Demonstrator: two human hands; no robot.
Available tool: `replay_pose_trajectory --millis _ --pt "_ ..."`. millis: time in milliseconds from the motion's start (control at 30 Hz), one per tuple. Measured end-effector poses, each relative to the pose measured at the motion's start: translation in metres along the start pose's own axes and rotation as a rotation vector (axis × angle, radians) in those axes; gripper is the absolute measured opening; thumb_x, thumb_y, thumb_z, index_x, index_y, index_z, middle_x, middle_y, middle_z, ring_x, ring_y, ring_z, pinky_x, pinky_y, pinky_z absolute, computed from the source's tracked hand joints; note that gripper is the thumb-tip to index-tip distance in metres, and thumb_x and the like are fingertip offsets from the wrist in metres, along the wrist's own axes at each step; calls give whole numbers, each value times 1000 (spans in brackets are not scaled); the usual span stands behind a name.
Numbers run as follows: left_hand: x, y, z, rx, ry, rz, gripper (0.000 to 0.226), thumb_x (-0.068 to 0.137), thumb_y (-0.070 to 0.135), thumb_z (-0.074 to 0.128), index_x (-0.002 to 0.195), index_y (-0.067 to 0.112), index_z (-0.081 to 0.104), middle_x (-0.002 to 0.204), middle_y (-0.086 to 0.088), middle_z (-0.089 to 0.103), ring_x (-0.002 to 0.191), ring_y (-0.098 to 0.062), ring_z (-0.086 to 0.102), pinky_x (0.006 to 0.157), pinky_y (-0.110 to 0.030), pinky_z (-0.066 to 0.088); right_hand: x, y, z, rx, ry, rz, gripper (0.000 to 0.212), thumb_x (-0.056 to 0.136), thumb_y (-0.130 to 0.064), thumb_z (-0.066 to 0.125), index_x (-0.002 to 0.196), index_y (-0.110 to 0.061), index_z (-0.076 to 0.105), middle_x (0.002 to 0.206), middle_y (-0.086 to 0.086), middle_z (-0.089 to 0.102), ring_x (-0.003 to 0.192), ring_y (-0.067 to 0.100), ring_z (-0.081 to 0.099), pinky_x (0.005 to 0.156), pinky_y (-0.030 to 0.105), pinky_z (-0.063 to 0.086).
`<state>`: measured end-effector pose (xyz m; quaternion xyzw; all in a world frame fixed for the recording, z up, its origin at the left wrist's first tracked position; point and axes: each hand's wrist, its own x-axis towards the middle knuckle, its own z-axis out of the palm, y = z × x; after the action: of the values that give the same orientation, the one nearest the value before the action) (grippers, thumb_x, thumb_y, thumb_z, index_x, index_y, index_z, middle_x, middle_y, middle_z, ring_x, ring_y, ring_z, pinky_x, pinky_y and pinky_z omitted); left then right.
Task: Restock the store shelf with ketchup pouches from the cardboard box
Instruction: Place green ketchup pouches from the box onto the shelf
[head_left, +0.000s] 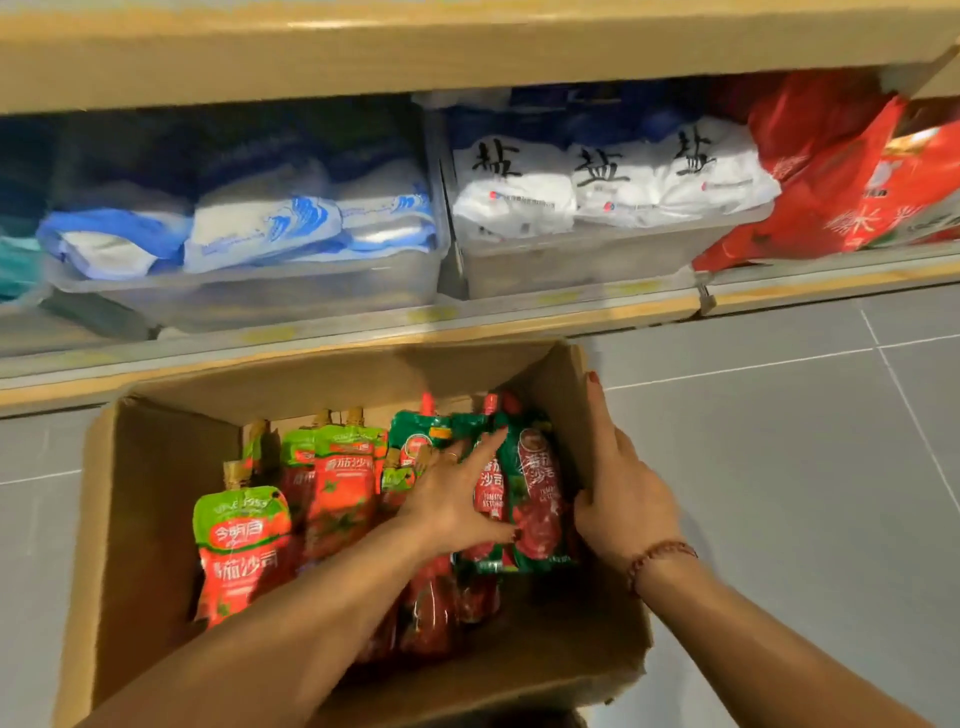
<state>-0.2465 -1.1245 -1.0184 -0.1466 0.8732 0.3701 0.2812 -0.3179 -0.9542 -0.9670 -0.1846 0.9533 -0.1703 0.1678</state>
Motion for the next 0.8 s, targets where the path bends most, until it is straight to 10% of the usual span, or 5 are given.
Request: replay_pose_trajectory --millis 233,467,800 --pt "33 -9 22 266 213 163 111 52 76 64 146 43 16 146 -2 32 128 -22 25 102 -36 21 6 9 8 106 6 -118 111 78 -14 57 131 -56 -30 116 4 59 67 6 47 61 24 44" --pt "51 7 25 49 68 151 102 51 50 84 140 29 39 127 -12 35 125 -29 29 105 -32 34 14 10 14 168 11 -190 107 75 -27 54 128 -56 -34 85 -9 51 62 0 48 57 23 47" --pt "47 27 34 -318 54 140 85 54 18 85 132 18 51 114 -5 57 112 -18 49 97 -23 43 12 15 19 81 79 -137 116 80 -23 64 120 -59 -39 97 0 61 62 6 49 55 21 46"
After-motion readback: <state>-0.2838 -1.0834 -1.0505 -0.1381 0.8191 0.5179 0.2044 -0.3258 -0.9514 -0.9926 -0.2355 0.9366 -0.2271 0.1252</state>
